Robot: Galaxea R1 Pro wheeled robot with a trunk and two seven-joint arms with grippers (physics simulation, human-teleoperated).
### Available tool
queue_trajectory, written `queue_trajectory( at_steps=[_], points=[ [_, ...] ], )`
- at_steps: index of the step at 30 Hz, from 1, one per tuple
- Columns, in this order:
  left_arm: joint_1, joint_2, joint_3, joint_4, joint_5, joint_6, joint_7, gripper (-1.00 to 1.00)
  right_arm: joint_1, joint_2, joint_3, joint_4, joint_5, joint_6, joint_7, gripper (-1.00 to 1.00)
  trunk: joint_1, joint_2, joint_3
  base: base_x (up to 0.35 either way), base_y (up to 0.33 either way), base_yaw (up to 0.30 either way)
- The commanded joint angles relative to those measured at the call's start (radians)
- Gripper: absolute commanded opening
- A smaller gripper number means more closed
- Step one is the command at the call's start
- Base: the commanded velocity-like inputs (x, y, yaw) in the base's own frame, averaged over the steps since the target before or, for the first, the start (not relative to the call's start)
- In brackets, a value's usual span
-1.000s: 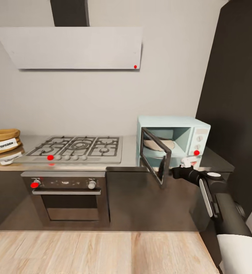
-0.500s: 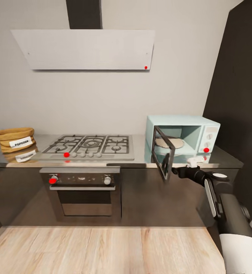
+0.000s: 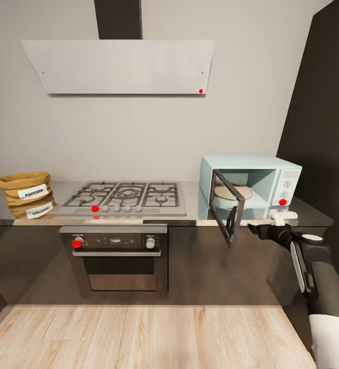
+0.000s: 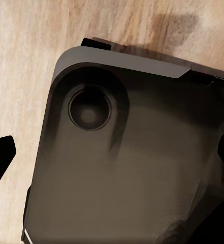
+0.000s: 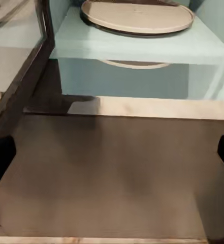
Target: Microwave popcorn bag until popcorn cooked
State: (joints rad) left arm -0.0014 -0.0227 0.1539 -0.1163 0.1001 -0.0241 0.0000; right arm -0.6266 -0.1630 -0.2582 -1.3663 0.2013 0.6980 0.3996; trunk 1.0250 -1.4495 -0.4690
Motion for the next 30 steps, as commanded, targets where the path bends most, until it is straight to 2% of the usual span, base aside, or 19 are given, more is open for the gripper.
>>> queue_trajectory(
  at_steps=[1,5,7,10,12,13,14,16,18,20,21,23,26,30],
  points=[
    [0.0,0.0,0.001,0.0,0.01,-0.002,0.0,1.0,-0.001,-0.003,-0.008,0.013,0.011,-0.004,0.008,1.0,0.0,-0.001,-0.001,0.0,0.0,0.0],
    [0.0,0.0,0.001,0.0,0.01,-0.002,0.0,1.0,-0.001,-0.005,-0.015,0.131,0.013,-0.052,0.006,1.0,0.0,-0.001,-0.001,0.0,0.0,0.0],
    [0.0,0.0,0.001,-0.001,0.011,-0.002,0.0,1.0,-0.001,-0.008,-0.016,0.243,0.014,-0.079,0.005,1.0,0.0,-0.001,-0.001,0.0,0.0,0.0],
    [0.0,0.0,0.001,-0.002,0.012,-0.002,0.0,1.0,-0.001,-0.008,-0.014,0.462,0.041,-0.147,0.0,1.0,0.0,-0.001,-0.001,0.0,0.0,0.0],
    [0.0,0.0,0.001,-0.002,0.012,-0.002,0.0,1.0,-0.001,-0.007,-0.013,0.674,0.077,-0.257,-0.021,1.0,0.0,-0.001,-0.001,0.0,0.0,0.0],
    [0.0,0.0,0.001,-0.002,0.012,-0.002,0.0,1.0,-0.001,-0.007,-0.012,0.74,0.085,-0.293,-0.03,1.0,0.0,-0.001,-0.001,0.0,0.0,0.0],
    [0.0,0.0,0.001,-0.002,0.012,-0.002,0.0,1.0,-0.001,-0.007,-0.012,0.805,0.09,-0.327,-0.04,1.0,0.0,-0.001,-0.001,0.0,0.0,0.0],
    [0.0,0.0,0.001,-0.001,0.012,-0.002,0.0,1.0,-0.001,-0.009,-0.011,1.003,0.098,-0.416,-0.073,1.0,0.0,-0.001,-0.001,0.0,0.0,0.0],
    [0.0,0.0,0.001,-0.001,0.012,-0.002,0.0,1.0,-0.001,-0.01,-0.01,1.139,0.1,-0.476,-0.088,1.0,0.0,-0.001,-0.001,0.0,0.0,0.0],
    [0.0,0.0,0.0,0.0,0.012,-0.002,0.0,1.0,0.002,-0.007,-0.004,1.336,0.102,-0.609,-0.108,1.0,0.0,-0.001,-0.001,0.0,0.0,0.0],
    [0.0,0.0,0.0,0.0,0.012,-0.002,0.0,1.0,0.011,-0.002,-0.003,1.358,0.107,-0.634,-0.121,1.0,0.0,-0.001,-0.001,0.0,0.0,0.0],
    [0.0,0.0,0.0,0.0,0.012,-0.002,0.0,1.0,0.107,0.012,-0.002,1.389,0.14,-0.681,-0.194,1.0,0.0,-0.001,-0.001,0.0,0.0,0.0],
    [0.0,0.0,0.0,0.0,0.013,-0.002,0.0,1.0,0.228,0.035,-0.003,1.396,0.151,-0.757,-0.246,1.0,0.0,-0.001,-0.001,0.0,0.0,0.0],
    [0.0,0.0,0.001,0.0,0.013,-0.002,0.0,1.0,0.3,0.04,-0.003,1.398,0.149,-0.782,-0.256,1.0,0.0,-0.001,-0.001,0.0,0.0,0.0]
  ],
)
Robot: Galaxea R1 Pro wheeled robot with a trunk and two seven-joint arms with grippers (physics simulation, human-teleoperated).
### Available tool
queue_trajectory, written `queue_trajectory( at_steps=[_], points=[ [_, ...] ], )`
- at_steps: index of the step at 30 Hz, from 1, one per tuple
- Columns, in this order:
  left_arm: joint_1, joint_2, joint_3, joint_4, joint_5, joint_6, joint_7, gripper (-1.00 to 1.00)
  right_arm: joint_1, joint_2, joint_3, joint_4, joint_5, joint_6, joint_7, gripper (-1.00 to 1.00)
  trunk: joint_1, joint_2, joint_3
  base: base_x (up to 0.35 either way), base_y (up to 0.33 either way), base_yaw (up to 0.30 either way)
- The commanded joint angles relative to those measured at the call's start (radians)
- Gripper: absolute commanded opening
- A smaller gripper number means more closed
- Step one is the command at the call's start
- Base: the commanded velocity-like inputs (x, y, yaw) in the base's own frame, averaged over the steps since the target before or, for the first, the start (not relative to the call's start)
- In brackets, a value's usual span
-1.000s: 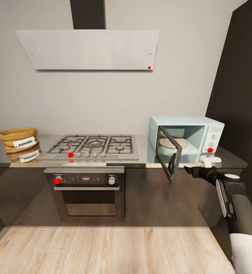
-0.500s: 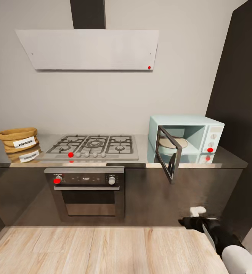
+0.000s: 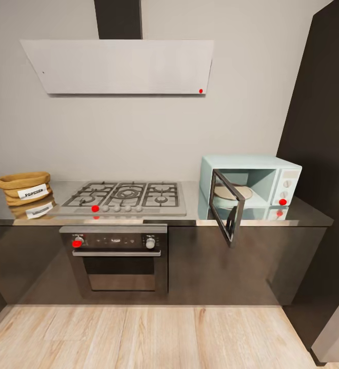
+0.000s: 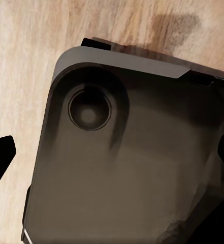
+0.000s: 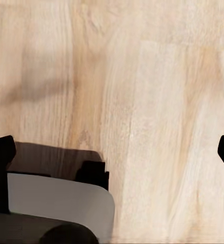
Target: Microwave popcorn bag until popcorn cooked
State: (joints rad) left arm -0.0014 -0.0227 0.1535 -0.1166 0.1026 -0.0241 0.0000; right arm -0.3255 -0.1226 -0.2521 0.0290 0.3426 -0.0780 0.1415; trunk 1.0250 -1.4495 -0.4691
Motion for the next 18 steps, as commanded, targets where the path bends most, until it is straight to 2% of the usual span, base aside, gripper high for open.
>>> queue_trajectory(
  at_steps=[1,4,8,18],
  points=[
    [0.0,0.0,0.001,0.0,0.011,-0.002,0.0,1.0,0.003,0.0,-0.009,0.003,0.008,-0.005,0.002,1.0,0.0,-0.001,-0.001,0.0,0.0,0.0],
    [0.0,0.0,0.001,-0.001,0.011,-0.002,0.0,1.0,0.007,0.001,-0.009,0.003,0.008,0.002,0.0,1.0,0.0,-0.001,-0.001,0.0,0.0,0.0],
    [0.0,0.0,0.001,-0.001,0.011,-0.002,0.0,1.0,0.008,0.027,-0.01,0.005,0.007,0.007,-0.029,1.0,0.0,-0.001,-0.001,0.0,0.0,0.025],
    [0.0,0.0,0.001,-0.002,0.013,-0.002,0.0,1.0,0.008,0.03,-0.01,0.005,0.007,0.009,-0.042,1.0,0.0,-0.001,0.001,0.0,0.0,0.246]
  ],
)
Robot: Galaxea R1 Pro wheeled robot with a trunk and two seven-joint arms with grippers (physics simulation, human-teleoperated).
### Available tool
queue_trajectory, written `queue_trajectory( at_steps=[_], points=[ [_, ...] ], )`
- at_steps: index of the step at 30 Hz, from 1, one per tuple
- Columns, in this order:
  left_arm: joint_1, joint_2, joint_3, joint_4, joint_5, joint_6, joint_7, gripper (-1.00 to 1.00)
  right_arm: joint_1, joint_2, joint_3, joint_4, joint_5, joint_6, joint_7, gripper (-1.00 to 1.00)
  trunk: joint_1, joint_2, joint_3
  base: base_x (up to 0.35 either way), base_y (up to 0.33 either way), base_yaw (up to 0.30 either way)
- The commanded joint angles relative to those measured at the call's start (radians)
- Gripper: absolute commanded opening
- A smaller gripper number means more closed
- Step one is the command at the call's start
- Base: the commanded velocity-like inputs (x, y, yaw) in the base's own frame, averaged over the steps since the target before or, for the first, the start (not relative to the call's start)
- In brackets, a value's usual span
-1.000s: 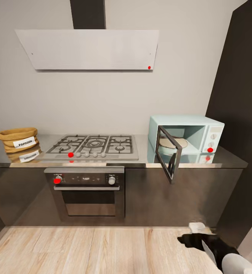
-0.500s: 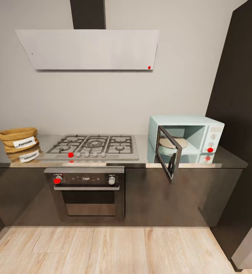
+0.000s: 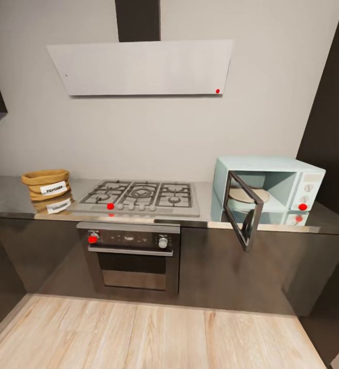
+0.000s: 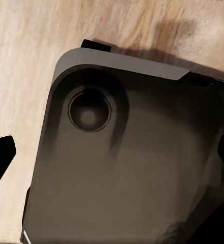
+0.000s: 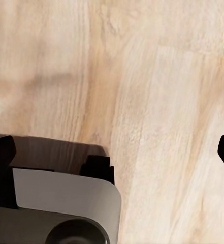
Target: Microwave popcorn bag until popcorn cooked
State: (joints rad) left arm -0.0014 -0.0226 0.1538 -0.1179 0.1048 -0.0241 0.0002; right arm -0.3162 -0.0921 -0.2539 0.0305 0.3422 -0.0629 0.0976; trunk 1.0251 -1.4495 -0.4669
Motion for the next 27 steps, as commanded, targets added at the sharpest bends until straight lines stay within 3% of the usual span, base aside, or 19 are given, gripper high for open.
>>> queue_trajectory(
  at_steps=[1,27],
  points=[
    [0.0,0.0,0.001,0.0,0.011,-0.002,0.0,1.0,-0.001,-0.001,-0.008,0.003,0.008,-0.003,0.002,1.0,0.0,0.0,-0.001,0.0,0.0,0.267],
    [0.0,0.002,0.017,-0.005,0.012,-0.002,0.0,1.0,0.034,0.001,-0.013,0.003,0.002,0.035,0.002,1.0,0.0,0.0,-0.001,0.0,0.0,0.279]
  ],
)
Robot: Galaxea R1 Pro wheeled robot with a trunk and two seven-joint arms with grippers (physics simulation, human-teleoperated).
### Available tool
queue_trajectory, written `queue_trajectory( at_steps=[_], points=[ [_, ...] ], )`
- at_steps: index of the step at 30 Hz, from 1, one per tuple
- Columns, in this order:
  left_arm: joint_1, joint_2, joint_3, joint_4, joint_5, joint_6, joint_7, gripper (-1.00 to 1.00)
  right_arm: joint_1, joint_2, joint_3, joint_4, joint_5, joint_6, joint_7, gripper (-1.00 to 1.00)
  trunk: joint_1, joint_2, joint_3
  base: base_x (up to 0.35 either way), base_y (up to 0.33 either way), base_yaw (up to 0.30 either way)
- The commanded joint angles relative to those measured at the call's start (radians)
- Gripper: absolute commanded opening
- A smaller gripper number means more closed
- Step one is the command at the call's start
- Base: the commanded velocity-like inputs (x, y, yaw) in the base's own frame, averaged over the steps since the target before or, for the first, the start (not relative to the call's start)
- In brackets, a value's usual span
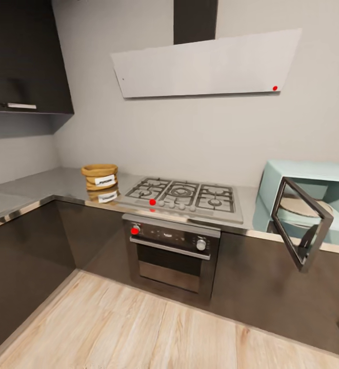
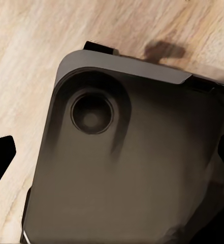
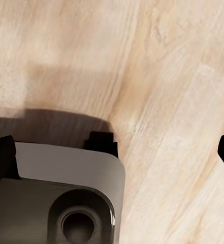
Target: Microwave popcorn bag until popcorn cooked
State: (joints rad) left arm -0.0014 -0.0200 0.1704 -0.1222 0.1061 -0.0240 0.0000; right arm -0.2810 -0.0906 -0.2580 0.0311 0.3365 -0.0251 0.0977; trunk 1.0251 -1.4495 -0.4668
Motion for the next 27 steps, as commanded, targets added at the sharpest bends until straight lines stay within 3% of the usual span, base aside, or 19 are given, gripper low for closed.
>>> queue_trajectory(
  at_steps=[1,27],
  points=[
    [0.0,0.0,0.004,0.0,0.01,-0.002,0.0,1.0,-0.001,0.0,-0.009,0.003,0.008,-0.002,0.002,1.0,0.0,-0.001,-0.001,0.0,0.0,0.283],
    [0.0,0.002,0.008,0.004,0.009,0.001,-0.011,1.0,-0.001,0.0,-0.009,0.003,0.009,-0.006,0.002,1.0,0.0,-0.001,-0.001,0.0,0.0,0.283]
  ],
)
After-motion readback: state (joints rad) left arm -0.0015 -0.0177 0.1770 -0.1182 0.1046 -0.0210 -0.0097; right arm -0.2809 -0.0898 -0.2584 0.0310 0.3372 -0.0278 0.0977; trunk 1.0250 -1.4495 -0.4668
